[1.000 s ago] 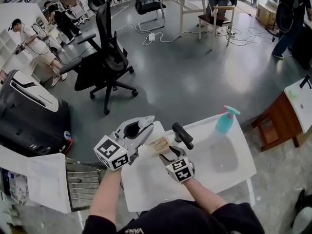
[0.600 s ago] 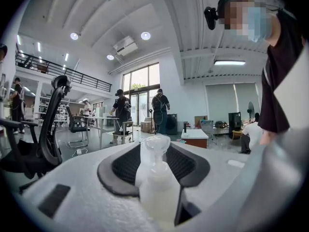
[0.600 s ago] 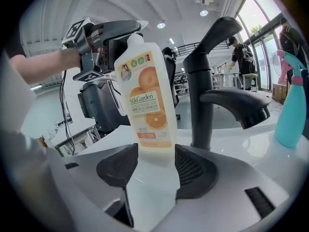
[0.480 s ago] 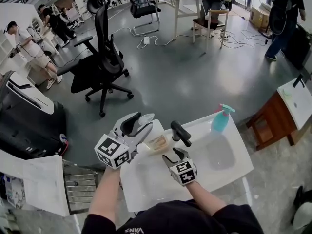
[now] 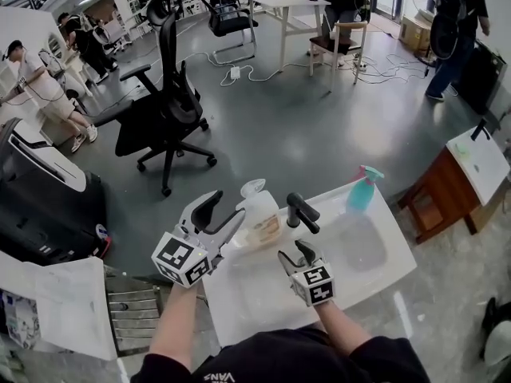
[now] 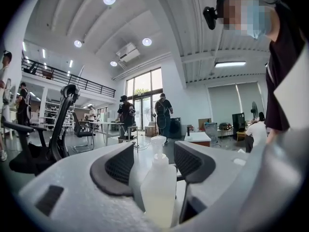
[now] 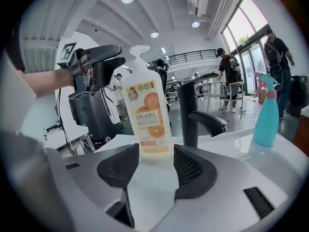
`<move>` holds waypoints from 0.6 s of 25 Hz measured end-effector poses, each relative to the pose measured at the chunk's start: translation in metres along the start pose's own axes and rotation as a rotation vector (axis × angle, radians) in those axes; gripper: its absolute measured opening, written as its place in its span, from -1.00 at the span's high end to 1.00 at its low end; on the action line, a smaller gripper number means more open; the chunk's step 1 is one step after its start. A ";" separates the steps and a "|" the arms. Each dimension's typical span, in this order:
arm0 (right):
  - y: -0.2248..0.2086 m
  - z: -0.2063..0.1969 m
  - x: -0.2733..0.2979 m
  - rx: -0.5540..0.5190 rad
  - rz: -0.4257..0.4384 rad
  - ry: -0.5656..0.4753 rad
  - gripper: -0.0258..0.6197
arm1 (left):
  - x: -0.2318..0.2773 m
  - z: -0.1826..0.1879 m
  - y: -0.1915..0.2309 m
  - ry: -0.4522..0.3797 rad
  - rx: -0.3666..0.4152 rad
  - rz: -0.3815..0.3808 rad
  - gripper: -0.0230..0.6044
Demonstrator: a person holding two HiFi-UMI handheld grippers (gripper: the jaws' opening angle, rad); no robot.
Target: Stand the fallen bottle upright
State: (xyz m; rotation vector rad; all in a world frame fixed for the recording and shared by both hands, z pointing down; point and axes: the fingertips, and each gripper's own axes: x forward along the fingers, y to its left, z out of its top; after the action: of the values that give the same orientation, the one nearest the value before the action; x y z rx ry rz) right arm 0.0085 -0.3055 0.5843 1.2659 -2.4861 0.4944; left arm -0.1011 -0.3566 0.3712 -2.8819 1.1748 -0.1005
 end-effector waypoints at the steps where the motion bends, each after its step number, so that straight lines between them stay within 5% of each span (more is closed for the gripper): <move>1: 0.002 0.004 -0.003 0.002 -0.014 -0.012 0.22 | -0.007 0.000 0.000 -0.008 0.005 0.009 0.09; 4: 0.011 0.013 -0.012 0.012 -0.053 -0.048 0.28 | -0.030 -0.001 0.001 -0.032 0.007 0.037 0.14; 11: 0.042 0.026 -0.031 0.024 -0.149 -0.144 0.55 | -0.082 -0.020 0.005 -0.055 -0.001 0.042 0.73; 15: 0.062 0.036 -0.045 0.021 -0.205 -0.196 0.76 | -0.106 -0.028 0.004 -0.049 -0.019 0.029 0.83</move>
State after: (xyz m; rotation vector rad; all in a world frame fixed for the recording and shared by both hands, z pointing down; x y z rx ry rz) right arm -0.0206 -0.2549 0.5227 1.6261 -2.4713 0.3615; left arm -0.1812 -0.2852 0.3937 -2.8651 1.2151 -0.0182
